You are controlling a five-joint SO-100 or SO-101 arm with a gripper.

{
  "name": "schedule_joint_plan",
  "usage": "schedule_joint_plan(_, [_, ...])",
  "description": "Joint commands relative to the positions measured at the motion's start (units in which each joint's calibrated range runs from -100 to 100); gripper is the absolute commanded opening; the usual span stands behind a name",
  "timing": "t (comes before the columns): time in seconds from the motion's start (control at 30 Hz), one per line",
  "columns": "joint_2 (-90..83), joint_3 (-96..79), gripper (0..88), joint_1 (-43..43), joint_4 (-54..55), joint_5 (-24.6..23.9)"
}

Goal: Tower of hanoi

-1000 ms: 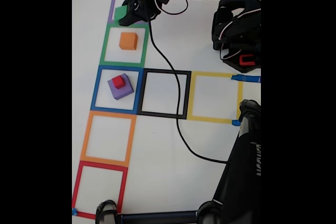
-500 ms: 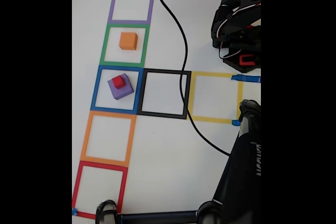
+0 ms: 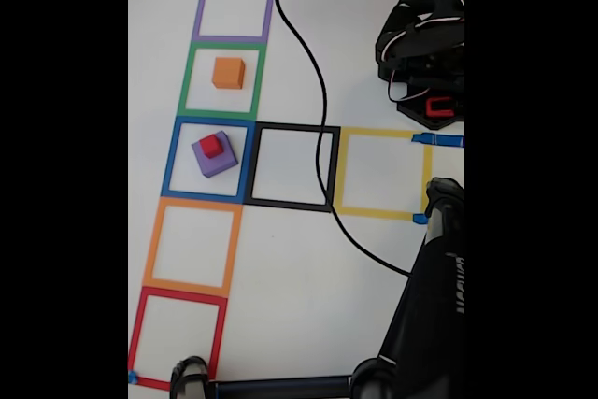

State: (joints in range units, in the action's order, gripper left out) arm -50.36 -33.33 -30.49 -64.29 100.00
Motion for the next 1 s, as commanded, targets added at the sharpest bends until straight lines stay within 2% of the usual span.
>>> schedule_joint_plan(0.0, [-1.92,-16.94,3.0,-2.88,19.75,0.00])
schedule_joint_plan(0.17, [4.78,-30.76,3.0,-3.93,41.86,0.00])
schedule_joint_plan(0.33, [14.39,-37.03,3.0,-3.55,59.19,0.00])
schedule_joint_plan(0.67, [37.56,-36.67,3.2,-3.84,85.42,0.00])
schedule_joint_plan(0.97, [49.91,-35.85,3.2,-5.47,97.00,0.00])
